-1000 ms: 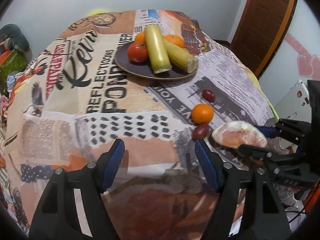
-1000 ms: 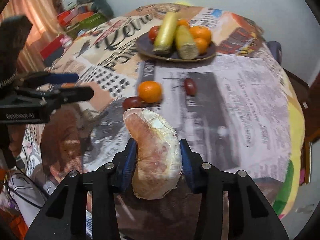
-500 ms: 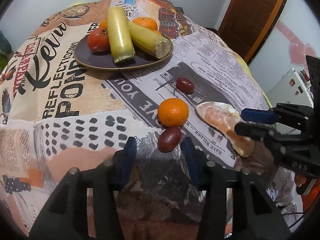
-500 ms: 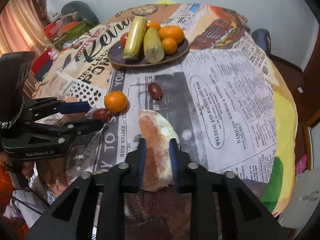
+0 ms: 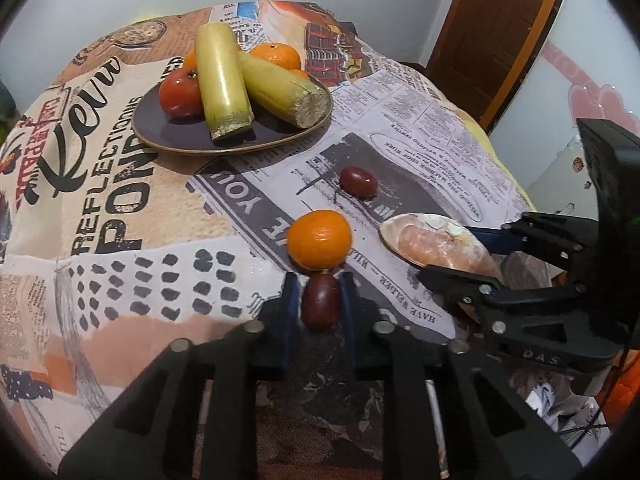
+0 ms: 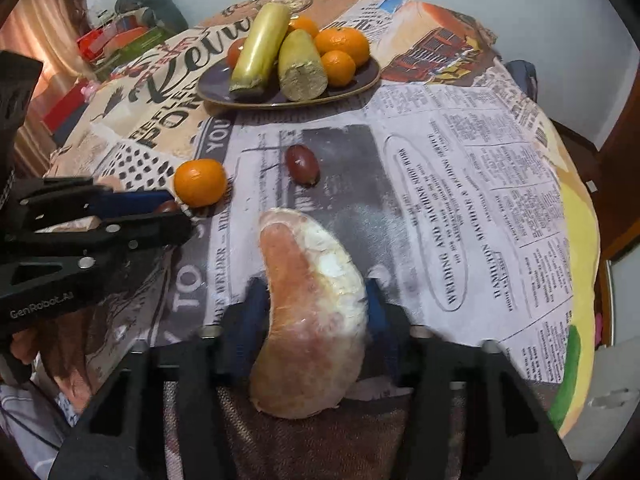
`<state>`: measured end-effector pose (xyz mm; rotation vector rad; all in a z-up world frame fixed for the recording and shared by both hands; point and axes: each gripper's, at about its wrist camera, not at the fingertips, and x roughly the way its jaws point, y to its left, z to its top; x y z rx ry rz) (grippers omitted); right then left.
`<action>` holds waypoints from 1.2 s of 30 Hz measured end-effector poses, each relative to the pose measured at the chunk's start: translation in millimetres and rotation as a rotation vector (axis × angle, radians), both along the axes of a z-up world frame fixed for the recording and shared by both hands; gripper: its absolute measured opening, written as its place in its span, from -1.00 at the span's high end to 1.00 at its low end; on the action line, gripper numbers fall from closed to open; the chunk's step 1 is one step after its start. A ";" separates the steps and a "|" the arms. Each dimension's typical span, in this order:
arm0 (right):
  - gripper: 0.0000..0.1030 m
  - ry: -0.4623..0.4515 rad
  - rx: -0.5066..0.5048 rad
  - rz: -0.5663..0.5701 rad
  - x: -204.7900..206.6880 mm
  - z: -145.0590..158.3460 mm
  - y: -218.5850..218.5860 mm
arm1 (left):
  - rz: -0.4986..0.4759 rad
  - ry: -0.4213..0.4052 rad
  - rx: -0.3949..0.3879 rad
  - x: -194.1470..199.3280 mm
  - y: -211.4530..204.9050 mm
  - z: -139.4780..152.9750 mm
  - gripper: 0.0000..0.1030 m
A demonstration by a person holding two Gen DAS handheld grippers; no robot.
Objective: Organize fruits
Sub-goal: 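Grasp a dark red jujube with the left tool while the right tool lifts the pomelo segment, then carry the jujube onto the plate with the left tool while the right tool carries the pomelo segment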
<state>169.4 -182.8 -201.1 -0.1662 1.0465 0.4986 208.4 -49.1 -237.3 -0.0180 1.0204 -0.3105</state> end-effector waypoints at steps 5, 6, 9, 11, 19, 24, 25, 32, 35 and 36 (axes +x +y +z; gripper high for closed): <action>0.23 -0.016 0.007 -0.017 -2.7 5.2 -1.1 | 0.021 -0.015 0.001 -4.0 7.9 6.0 0.68; 0.23 -0.018 0.012 -0.020 -2.1 6.0 -0.7 | 0.028 -0.019 -0.004 -4.7 11.5 8.4 0.68; 0.23 -0.035 0.029 -0.030 -0.1 12.7 0.5 | 0.052 -0.040 -0.009 -6.4 21.1 16.6 0.68; 0.23 -0.051 0.041 -0.037 2.1 19.6 -0.1 | 0.066 -0.053 -0.009 -6.4 26.6 21.4 0.68; 0.23 -0.131 0.088 -0.055 15.4 51.9 2.7 | 0.127 -0.109 -0.012 2.7 49.8 42.9 0.68; 0.23 -0.180 0.113 -0.056 28.7 70.8 10.3 | 0.154 -0.152 -0.012 13.0 62.4 59.6 0.68; 0.23 -0.191 0.116 -0.056 31.1 73.3 11.8 | 0.159 -0.160 -0.013 16.1 64.1 62.5 0.68; 0.23 -0.247 0.148 -0.051 54.2 95.2 26.0 | 0.194 -0.199 -0.022 40.2 80.8 78.7 0.68; 0.23 -0.260 0.156 -0.046 64.5 99.5 32.0 | 0.204 -0.210 -0.026 52.4 85.6 82.1 0.68; 0.23 -0.265 0.156 -0.045 68.6 100.4 34.4 | 0.206 -0.212 -0.028 55.8 86.9 82.6 0.68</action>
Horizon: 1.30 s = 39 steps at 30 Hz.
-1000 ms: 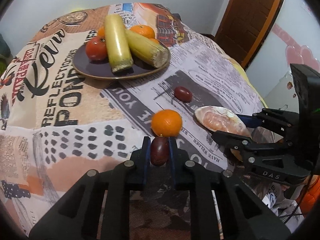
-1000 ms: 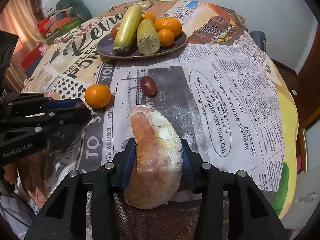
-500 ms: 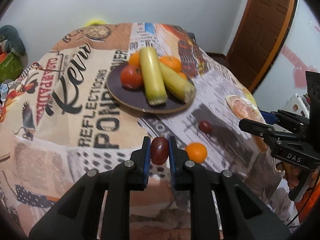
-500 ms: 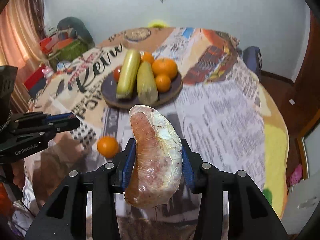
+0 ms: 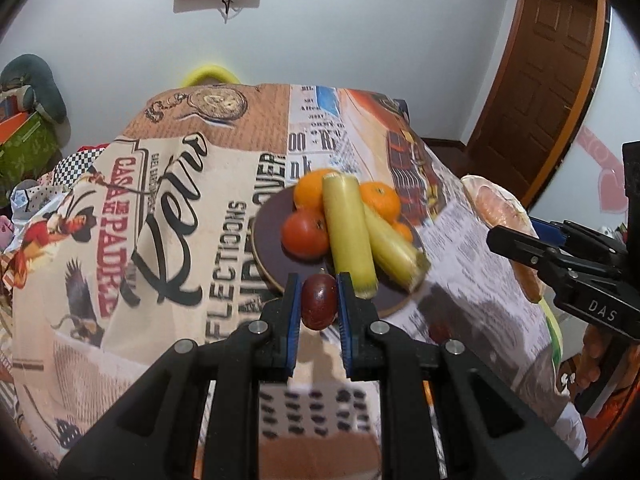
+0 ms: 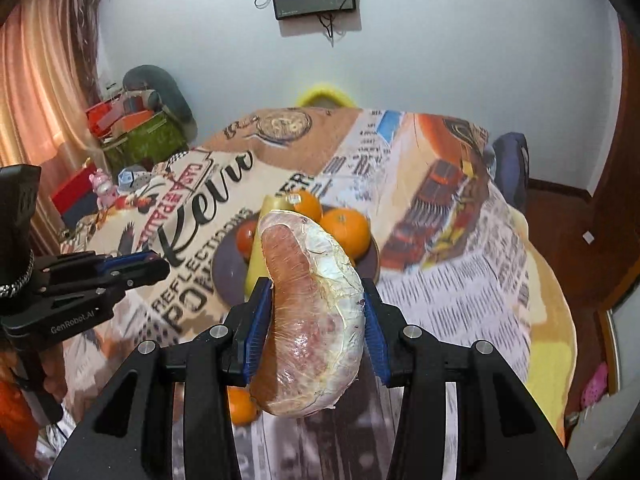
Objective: Organize fruits
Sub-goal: 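Carry the jujube onto the plate with the left tool while the right tool carries the pomelo segment, then release the jujube and pomelo segment on the plate and withdraw both tools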
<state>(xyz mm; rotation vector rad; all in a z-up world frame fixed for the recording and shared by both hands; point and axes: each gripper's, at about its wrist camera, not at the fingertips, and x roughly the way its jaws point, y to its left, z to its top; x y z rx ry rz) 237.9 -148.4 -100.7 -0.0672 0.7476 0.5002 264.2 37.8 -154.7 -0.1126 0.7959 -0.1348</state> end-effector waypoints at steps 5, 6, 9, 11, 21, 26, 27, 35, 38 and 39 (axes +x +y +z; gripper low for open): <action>0.23 -0.008 0.004 0.001 23.3 1.3 10.9 | 0.006 -0.012 -0.007 20.4 5.1 -0.2 0.68; 0.23 -0.008 0.004 0.001 27.3 0.7 12.8 | 0.007 -0.012 -0.009 23.4 6.1 -1.2 0.68; 0.23 -0.005 0.002 0.002 41.1 -3.0 18.6 | 0.009 -0.004 -0.013 34.5 8.5 -6.7 0.68; 0.23 0.001 0.003 0.003 49.1 -5.5 21.2 | 0.008 0.005 -0.016 42.0 9.5 -12.1 0.68; 0.23 0.035 -0.025 0.007 85.5 -26.4 35.5 | -0.007 0.051 -0.010 66.1 7.1 -39.4 0.68; 0.23 0.074 -0.030 0.011 95.8 -38.8 38.5 | -0.012 0.071 -0.018 73.0 5.6 -49.2 0.68; 0.23 0.079 -0.033 0.013 96.8 -41.3 39.1 | -0.013 0.075 -0.021 73.8 5.4 -50.6 0.68; 0.22 0.113 -0.033 0.026 101.4 -54.4 42.6 | -0.022 0.098 -0.011 79.3 1.3 -60.5 0.68; 0.20 0.123 -0.025 0.029 102.8 -54.8 42.0 | -0.022 0.111 -0.016 81.0 1.6 -63.2 0.67; 0.20 0.126 -0.024 0.029 103.0 -54.8 41.5 | -0.022 0.116 -0.017 81.5 1.7 -64.1 0.66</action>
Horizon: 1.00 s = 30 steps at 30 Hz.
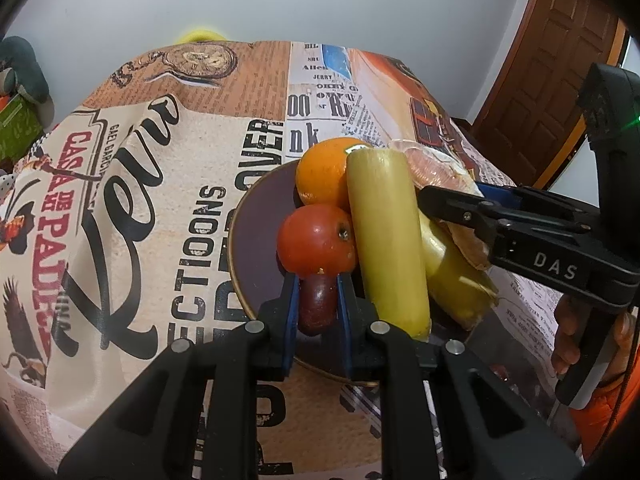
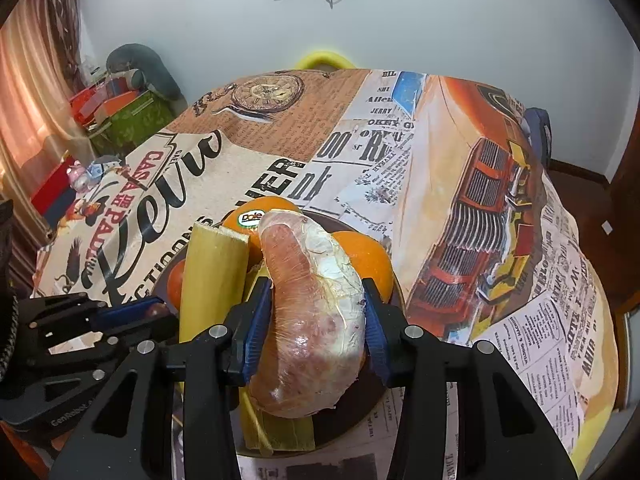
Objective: Organize fruits
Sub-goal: 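Release the jujube and pomelo segment on the plate and withdraw both tools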
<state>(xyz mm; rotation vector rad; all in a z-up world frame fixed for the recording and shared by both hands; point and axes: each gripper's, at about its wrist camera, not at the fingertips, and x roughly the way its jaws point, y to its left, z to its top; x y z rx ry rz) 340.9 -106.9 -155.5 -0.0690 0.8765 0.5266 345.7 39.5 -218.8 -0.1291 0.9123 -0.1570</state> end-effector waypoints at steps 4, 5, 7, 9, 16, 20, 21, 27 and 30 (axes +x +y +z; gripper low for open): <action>0.17 -0.002 -0.011 0.000 -0.9 1.1 0.1 | 0.007 0.003 -0.001 0.0 0.8 -0.9 0.46; 0.15 -0.001 -0.012 0.001 -1.0 1.7 -0.2 | 0.009 0.000 0.001 -0.5 1.0 0.2 0.41; 0.09 -0.007 -0.013 0.001 -2.9 5.0 -1.2 | 0.014 -0.006 0.001 -2.1 1.4 2.7 0.36; 0.04 -0.018 -0.010 -0.004 -5.9 9.9 -3.5 | 0.018 -0.013 -0.001 -4.2 1.6 6.6 0.34; 0.03 -0.062 -0.013 -0.010 -24.4 29.9 -12.2 | 0.024 -0.046 0.003 -18.5 -0.3 27.7 0.33; 0.03 -0.093 -0.022 -0.009 -40.6 43.1 -18.9 | 0.029 -0.070 0.003 -32.2 -3.4 44.5 0.32; 0.03 -0.099 -0.021 -0.009 -46.3 46.9 -21.5 | 0.029 -0.074 0.006 -36.2 -4.7 48.0 0.30; 0.03 -0.117 -0.011 -0.024 -76.8 60.7 -38.9 | 0.035 -0.102 0.033 -64.6 -16.0 66.5 0.05; 0.03 -0.122 -0.016 -0.028 -90.7 64.5 -46.4 | 0.035 -0.100 0.042 -77.7 -22.9 70.8 -0.06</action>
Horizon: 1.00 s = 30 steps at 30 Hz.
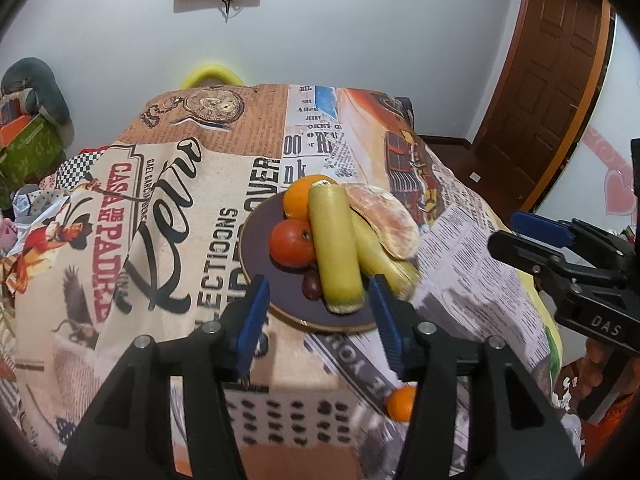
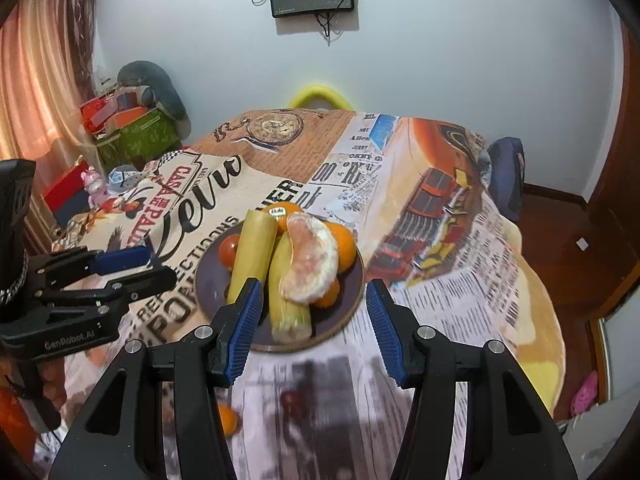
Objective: Organize fruits
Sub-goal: 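Release the jujube and pomelo segment on the plate and withdraw both tools, then grasp the tangerine on the cloth with the left tool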
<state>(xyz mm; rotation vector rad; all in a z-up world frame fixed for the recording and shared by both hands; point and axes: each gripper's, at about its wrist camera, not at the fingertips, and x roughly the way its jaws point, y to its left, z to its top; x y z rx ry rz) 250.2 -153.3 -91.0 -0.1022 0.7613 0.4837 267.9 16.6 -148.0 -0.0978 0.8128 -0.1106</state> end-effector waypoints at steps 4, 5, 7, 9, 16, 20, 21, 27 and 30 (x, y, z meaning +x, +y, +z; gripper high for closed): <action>0.02 -0.008 -0.007 -0.005 -20.0 5.1 -11.0 | 0.002 0.013 -0.002 -16.1 -10.2 -1.3 -0.17; 0.00 -0.009 -0.009 -0.007 -23.8 5.9 -13.3 | -0.001 0.021 -0.002 -19.9 -13.6 -3.4 -0.18; -0.04 -0.013 -0.014 -0.012 -31.8 6.7 -17.5 | -0.009 0.037 0.002 -25.8 -20.4 -9.2 -0.18; -0.05 -0.015 -0.023 -0.018 -37.9 5.6 -21.1 | -0.023 0.068 0.002 -30.5 -28.9 -19.3 -0.18; -0.05 0.006 -0.053 -0.027 -53.2 -6.5 -30.8 | -0.067 0.146 -0.022 -41.8 -54.2 -51.7 -0.18; -0.05 0.030 -0.055 -0.030 -56.8 -15.2 -35.5 | -0.094 0.170 -0.011 -43.4 -67.6 -66.5 -0.18; -0.05 0.035 -0.055 -0.030 -58.3 -17.0 -36.5 | -0.097 0.174 -0.005 -43.3 -69.5 -69.4 -0.18; -0.05 0.087 -0.063 -0.024 -57.8 -36.0 -35.2 | -0.122 0.205 -0.008 -41.5 -72.9 -83.5 0.13; -0.05 0.113 -0.063 -0.017 -55.9 -45.5 -32.5 | -0.133 0.212 -0.024 -39.3 -71.6 -86.5 0.33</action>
